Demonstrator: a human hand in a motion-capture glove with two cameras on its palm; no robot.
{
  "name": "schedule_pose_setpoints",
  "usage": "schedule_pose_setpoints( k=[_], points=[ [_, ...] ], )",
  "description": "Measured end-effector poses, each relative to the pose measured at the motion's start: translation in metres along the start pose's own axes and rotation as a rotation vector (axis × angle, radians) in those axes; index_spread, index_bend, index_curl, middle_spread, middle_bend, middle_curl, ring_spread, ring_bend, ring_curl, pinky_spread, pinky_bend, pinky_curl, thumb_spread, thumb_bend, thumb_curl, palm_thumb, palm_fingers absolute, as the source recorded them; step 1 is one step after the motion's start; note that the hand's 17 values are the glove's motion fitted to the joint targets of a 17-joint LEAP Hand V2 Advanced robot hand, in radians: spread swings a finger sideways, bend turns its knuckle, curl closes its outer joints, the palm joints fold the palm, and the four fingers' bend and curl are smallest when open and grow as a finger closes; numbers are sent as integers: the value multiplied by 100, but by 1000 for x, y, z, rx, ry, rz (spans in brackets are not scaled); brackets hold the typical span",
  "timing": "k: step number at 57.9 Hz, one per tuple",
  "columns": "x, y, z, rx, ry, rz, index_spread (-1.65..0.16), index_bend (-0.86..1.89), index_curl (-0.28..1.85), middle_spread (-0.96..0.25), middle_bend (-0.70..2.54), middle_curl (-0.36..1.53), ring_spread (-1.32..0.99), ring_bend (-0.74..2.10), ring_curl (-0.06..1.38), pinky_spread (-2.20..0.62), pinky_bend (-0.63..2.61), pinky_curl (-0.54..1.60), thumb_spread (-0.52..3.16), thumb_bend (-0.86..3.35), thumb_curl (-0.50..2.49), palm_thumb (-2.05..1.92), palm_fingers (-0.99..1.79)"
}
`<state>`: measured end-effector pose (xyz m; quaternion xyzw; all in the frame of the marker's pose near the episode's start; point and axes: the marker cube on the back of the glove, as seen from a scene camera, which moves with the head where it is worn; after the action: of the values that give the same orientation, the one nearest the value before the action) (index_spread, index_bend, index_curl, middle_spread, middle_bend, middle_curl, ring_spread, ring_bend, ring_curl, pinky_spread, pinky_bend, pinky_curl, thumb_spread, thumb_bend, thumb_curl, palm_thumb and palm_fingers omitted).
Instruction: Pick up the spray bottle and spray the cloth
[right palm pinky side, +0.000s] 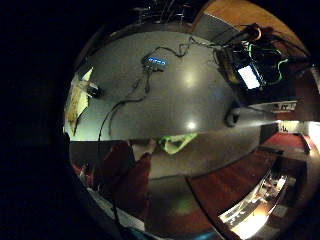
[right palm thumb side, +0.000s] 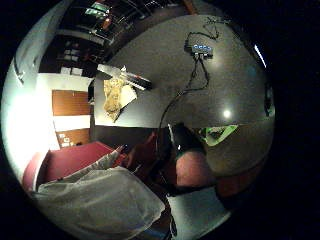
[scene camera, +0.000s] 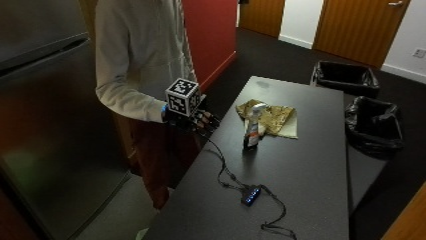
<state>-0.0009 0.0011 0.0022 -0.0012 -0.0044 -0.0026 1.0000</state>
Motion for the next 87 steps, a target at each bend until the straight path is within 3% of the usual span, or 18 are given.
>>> schedule_pose_setpoints(
  k=[8,21,40,62,87],
  points=[
    [5,-1,1,6,-25,-20,-30,17,13,-3,22,12,-1,22,9,15,37,16,68,27,20,58,23],
    [7,0,0,36,-35,-18,-36,16,20,-3,21,20,-1,21,14,19,37,23,88,15,29,65,20],
    [-24,-6,14,67,-165,-9,-38,14,24,-5,21,27,-1,22,19,20,36,28,94,1,37,71,17],
    [-85,2,50,199,-607,28,-37,11,19,-6,21,31,-1,31,25,20,44,33,95,-4,40,68,8],
    [-138,-27,79,230,-796,36,-37,11,19,-7,20,33,-3,37,28,20,50,35,94,-3,39,61,6]
  ],
)
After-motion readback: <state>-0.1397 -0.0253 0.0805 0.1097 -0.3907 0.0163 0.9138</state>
